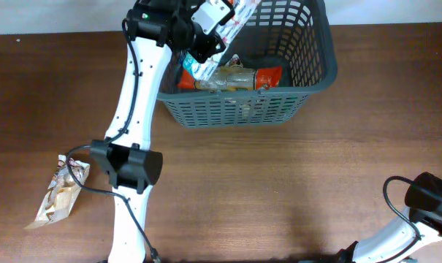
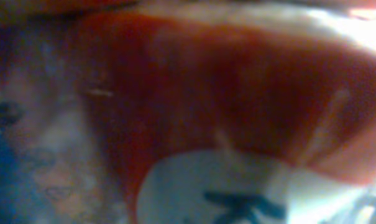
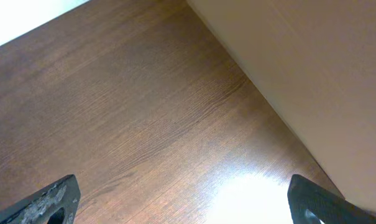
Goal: Pack container
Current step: 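Lower the tissue pack into the basket and open the left gripper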
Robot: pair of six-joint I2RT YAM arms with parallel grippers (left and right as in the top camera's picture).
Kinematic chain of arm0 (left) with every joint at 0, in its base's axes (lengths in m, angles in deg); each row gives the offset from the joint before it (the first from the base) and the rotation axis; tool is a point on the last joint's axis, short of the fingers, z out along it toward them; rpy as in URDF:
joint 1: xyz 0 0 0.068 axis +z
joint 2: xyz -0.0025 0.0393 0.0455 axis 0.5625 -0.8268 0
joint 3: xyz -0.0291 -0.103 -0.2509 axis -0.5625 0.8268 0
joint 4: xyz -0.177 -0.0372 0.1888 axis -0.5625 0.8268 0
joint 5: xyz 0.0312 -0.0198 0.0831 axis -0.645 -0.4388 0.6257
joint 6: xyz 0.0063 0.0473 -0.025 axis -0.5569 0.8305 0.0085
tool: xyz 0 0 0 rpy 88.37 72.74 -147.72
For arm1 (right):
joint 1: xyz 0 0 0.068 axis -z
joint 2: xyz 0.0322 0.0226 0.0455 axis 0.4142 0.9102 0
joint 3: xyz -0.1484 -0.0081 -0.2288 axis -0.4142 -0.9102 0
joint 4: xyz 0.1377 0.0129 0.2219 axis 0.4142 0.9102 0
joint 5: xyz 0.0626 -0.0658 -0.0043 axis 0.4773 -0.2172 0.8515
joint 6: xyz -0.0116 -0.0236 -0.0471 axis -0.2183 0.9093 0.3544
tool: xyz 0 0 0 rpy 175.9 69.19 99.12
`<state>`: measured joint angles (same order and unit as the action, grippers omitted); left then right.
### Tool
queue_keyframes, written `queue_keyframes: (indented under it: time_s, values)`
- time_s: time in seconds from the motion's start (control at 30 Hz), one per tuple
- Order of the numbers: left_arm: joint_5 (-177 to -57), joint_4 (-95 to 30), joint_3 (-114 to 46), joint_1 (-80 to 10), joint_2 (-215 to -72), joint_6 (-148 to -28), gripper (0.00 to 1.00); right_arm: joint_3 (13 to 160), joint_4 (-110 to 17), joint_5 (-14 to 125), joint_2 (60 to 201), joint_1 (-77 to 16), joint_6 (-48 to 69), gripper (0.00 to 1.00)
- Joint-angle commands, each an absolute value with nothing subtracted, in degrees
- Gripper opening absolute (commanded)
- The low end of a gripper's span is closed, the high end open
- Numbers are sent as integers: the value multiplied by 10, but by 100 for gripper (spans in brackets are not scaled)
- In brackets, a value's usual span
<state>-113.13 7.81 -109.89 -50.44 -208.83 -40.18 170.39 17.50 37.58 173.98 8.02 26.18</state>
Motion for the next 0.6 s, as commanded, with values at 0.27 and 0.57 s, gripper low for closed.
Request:
queue_keyframes:
  time_s: [0.27,0.57]
  values:
    - [-1140,94,-1096,-502,-2126,-391,30,1703,178,379,1742,82,259,99]
    - [-1140,96,-1096,-502,-2126,-391,72,1703,178,379,1742,82,259,99]
